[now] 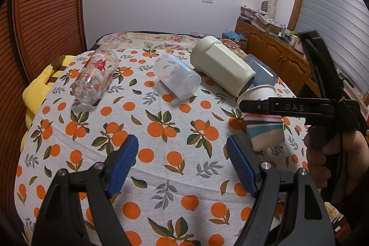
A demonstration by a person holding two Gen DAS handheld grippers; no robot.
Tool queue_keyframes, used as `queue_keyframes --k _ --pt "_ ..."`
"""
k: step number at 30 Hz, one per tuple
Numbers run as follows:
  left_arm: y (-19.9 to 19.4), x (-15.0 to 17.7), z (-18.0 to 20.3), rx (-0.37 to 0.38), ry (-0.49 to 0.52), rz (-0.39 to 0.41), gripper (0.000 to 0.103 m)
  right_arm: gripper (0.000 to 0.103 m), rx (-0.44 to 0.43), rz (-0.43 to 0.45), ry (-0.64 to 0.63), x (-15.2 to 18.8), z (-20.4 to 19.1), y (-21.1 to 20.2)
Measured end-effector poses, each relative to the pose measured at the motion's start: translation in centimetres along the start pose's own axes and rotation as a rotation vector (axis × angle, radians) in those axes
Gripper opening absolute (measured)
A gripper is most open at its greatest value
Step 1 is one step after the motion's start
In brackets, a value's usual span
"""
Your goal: Flip cup upright
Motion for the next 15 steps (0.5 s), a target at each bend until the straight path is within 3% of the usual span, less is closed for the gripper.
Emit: queue_keyframes --k 8,15 --pt "0.0 0.1 -0.1 -0.006 0.000 0.000 0.079 0.067 0.096 0.176 -0.194 -0.1 -1.6 -2.1" --pt "-0.1 0.1 -0.4 -0.009 -0.004 0.004 0.079 0.066 0.110 0.202 -0.260 0.4 -2.4 -2.4"
Point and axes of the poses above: each gripper's, at about its wrist camera, not at the fingertips, and y roughly the way its jaws point, z to its right, x to its underside, the point moved 6 cm from there along y, roughly the way its jaws point, and after that the axes turned 8 degrees about -y, right-handed, at the moved point
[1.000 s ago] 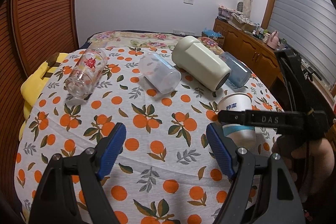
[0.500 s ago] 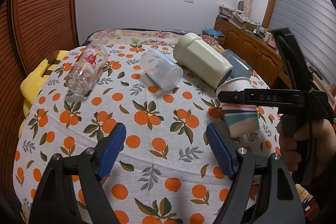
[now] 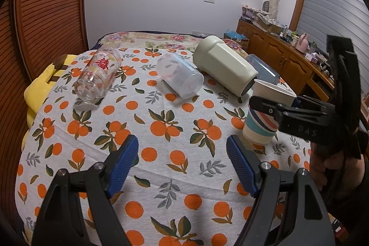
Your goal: Flip cup upright
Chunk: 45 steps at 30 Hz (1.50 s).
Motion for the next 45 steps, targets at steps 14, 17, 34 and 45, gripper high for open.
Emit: queue_keyframes --k 14,17,34,45 --pt "-2.0 -1.0 -0.1 -0.022 0.014 0.130 0.079 0.075 -0.022 0.002 -0.049 1.7 -2.4 -1.3" --pt "-2.3 -1.1 0.4 -0.020 0.030 0.148 0.079 0.077 -0.033 0.007 -0.040 2.0 -2.6 -1.8" --pt "-4.7 -0.6 3.8 -0.042 0.093 0.198 0.079 0.088 -0.017 0.122 0.084 3.4 -0.6 -7.6" --pt "-5.7 0.2 4.7 -0.048 0.104 0.214 0.081 0.089 0.075 0.175 0.121 5.4 0.8 -10.5"
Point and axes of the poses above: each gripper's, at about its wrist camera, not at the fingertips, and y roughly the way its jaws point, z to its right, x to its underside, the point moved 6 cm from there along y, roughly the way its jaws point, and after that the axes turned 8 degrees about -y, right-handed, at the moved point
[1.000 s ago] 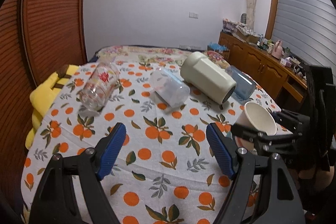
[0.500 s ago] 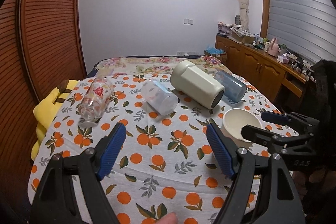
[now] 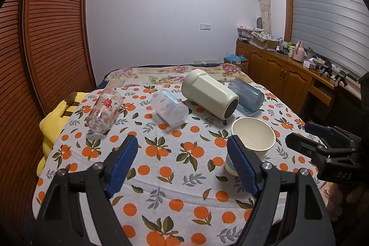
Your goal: Flip cup upright
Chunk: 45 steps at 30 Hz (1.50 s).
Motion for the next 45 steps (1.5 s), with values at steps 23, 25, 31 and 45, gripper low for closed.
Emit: queue_keyframes --k 23,25,31,45 --pt "-0.58 0.75 -0.45 -0.009 -0.008 0.005 0.084 0.089 0.062 0.028 -0.015 0.39 0.01 -0.72" --pt "-0.63 0.73 -0.49 -0.009 -0.007 0.006 0.084 0.089 0.063 0.027 -0.014 0.45 0.03 -0.69" --pt "-0.67 0.70 -0.51 -0.008 -0.008 0.005 0.085 0.089 0.066 0.032 -0.007 0.55 0.13 -0.82" --pt "-1.01 0.44 -0.49 -0.009 -0.007 0.014 0.085 0.089 0.072 0.046 -0.012 0.37 0.04 -1.22"
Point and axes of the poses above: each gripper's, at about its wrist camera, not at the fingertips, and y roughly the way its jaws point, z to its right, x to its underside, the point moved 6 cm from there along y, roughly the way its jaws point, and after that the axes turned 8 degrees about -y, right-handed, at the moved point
